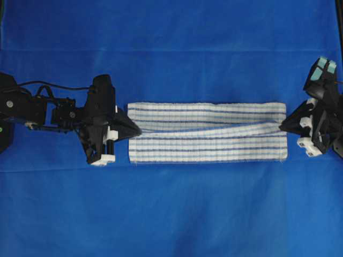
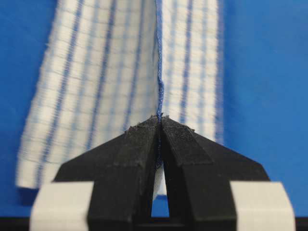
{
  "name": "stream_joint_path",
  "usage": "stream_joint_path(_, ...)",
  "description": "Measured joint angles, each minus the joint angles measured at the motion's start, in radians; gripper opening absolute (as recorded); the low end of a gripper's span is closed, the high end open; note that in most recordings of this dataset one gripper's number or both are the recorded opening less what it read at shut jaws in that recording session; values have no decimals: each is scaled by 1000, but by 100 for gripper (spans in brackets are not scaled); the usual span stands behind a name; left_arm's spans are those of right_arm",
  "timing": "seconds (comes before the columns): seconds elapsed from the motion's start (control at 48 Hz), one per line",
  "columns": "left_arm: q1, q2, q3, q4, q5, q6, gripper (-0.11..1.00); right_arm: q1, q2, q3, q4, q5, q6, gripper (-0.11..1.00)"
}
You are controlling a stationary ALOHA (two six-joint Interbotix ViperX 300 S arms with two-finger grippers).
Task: Fold the blue towel.
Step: 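Pull both top corners down toward the bottom edge, folding the towel in half, then release the corners and lift both grippers off the folded towel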
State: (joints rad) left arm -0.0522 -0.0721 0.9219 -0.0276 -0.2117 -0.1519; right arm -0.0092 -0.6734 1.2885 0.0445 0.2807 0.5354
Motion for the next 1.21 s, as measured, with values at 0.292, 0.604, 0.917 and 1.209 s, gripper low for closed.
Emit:
stream_joint_path(0.292,-29,57,-15,0,-3,-8,1,32,78,2,0,0,12,5)
stream_joint_path(0.604,-31,75,-25,2,0,-9,30,66,87,0,0,-29,14,22)
stream_joint_path(0.917,26,60,-26,2,0,20,72,38,74,-5,-52,-23,12,60)
stream_joint_path(1.209,143,54,-37,0,40,106,71,-178,63,-5,-161,20,12,60)
